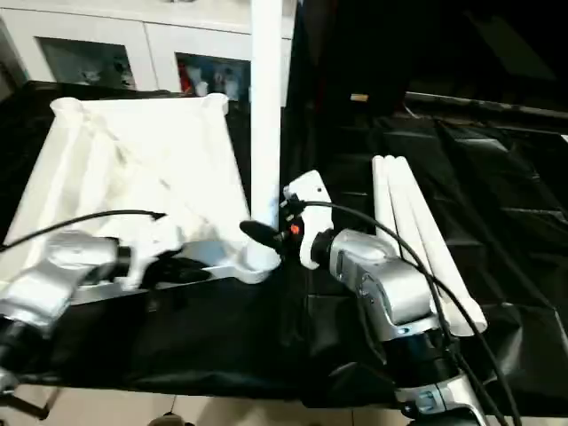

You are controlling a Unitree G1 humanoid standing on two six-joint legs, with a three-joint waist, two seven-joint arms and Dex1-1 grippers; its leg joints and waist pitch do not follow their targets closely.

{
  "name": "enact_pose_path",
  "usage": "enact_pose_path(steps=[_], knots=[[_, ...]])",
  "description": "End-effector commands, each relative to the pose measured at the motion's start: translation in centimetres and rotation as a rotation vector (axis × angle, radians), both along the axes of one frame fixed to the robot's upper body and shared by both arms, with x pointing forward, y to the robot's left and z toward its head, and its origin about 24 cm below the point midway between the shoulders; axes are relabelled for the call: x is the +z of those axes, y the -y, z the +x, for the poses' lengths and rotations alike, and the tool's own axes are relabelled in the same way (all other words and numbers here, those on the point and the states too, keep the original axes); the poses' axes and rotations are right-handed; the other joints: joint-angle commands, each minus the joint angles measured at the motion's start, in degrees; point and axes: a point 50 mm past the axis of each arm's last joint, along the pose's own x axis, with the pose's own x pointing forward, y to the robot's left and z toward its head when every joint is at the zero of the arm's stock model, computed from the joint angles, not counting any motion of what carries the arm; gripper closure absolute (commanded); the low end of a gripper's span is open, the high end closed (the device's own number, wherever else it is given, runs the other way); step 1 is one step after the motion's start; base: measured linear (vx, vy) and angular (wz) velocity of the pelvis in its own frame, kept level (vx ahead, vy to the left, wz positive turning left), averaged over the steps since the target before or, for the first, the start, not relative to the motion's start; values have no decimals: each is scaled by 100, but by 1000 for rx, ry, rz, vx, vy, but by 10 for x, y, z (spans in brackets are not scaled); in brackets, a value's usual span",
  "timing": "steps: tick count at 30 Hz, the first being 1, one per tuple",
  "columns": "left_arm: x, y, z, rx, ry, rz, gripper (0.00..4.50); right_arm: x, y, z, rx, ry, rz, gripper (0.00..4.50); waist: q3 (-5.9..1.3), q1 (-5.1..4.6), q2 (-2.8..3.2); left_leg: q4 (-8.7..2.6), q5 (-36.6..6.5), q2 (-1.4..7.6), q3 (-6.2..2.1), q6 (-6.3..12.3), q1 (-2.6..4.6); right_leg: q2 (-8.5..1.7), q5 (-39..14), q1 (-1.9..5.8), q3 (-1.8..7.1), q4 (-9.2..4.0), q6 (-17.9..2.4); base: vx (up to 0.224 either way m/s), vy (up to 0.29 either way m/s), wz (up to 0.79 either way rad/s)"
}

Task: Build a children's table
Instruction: Insert table leg to table base

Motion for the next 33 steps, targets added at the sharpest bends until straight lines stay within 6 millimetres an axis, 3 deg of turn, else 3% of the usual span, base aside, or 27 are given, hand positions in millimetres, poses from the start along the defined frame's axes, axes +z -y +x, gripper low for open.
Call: enact_pose_path(steps=[1,4,12,21,33], knots=[[-2,14,-1,-33,-10,-41,450,4,0,4,5,12,-9,262,-390,-24,35,-429,-993,-74,153,-216,59,-153,-476,271,96,-359,-1140,0,0,0],[-1,16,0,-33,-7,-46,450,2,-1,6,3,3,-10,262,-393,-25,59,-430,-1016,-73,149,-217,61,-161,-560,261,95,-360,-1133,0,0,0],[0,18,-1,-35,-11,-49,450,-10,-4,14,-12,-24,-5,262,-393,-21,53,-429,-940,-75,152,-196,49,-162,-486,265,89,-354,-1147,0,0,0],[-1,15,-1,-18,-13,-44,450,-20,-4,17,-5,-68,49,262,-385,-46,10,-443,-1104,-67,154,-168,48,-172,-766,252,89,-387,-1127,0,0,0],[2,10,4,27,16,-40,450,-47,9,12,-97,-103,158,262,-380,-39,52,-463,-1318,-59,139,-165,51,-189,-1013,233,87,-414,-1135,0,0,0]])
